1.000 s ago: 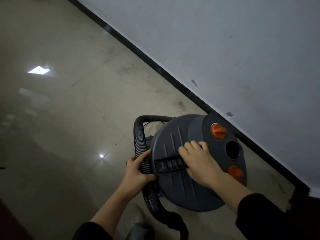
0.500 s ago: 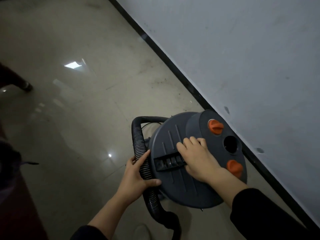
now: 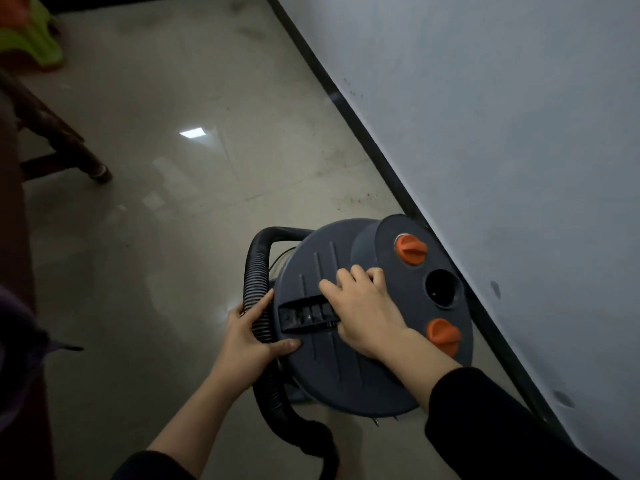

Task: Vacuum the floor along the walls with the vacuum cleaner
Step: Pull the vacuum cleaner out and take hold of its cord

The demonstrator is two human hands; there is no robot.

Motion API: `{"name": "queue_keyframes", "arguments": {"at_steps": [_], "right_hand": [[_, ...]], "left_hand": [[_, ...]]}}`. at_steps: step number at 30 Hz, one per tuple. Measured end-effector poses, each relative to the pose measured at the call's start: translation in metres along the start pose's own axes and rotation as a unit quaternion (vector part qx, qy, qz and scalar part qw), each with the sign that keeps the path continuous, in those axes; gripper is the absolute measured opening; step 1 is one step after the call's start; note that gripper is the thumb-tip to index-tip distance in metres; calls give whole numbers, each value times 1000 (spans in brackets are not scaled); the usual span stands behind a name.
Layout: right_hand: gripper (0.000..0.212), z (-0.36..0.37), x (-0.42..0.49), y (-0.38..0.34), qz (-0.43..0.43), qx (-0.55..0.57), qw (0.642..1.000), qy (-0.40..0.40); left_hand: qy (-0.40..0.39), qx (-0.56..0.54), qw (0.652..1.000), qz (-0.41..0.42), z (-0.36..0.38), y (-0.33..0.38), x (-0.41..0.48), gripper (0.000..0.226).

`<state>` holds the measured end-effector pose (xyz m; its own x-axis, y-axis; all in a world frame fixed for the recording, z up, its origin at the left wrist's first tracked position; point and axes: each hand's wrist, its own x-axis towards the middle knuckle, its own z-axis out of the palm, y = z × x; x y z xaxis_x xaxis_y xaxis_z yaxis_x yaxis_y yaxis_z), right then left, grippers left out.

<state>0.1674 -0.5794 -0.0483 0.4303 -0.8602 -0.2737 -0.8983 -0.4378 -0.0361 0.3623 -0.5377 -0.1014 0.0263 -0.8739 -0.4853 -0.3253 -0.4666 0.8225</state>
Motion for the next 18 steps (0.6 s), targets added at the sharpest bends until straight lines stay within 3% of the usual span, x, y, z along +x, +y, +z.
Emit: {"name": "queue_keyframes", "arguments": {"at_steps": [7, 18], "right_hand": [[43, -28, 84, 3, -41, -6, 999, -11], [44, -72, 220, 13, -64, -5, 998, -8]], "left_hand": [[73, -16, 997, -19, -31, 27, 48, 84], [101, -2, 994, -31, -93, 71, 154, 85]]}}
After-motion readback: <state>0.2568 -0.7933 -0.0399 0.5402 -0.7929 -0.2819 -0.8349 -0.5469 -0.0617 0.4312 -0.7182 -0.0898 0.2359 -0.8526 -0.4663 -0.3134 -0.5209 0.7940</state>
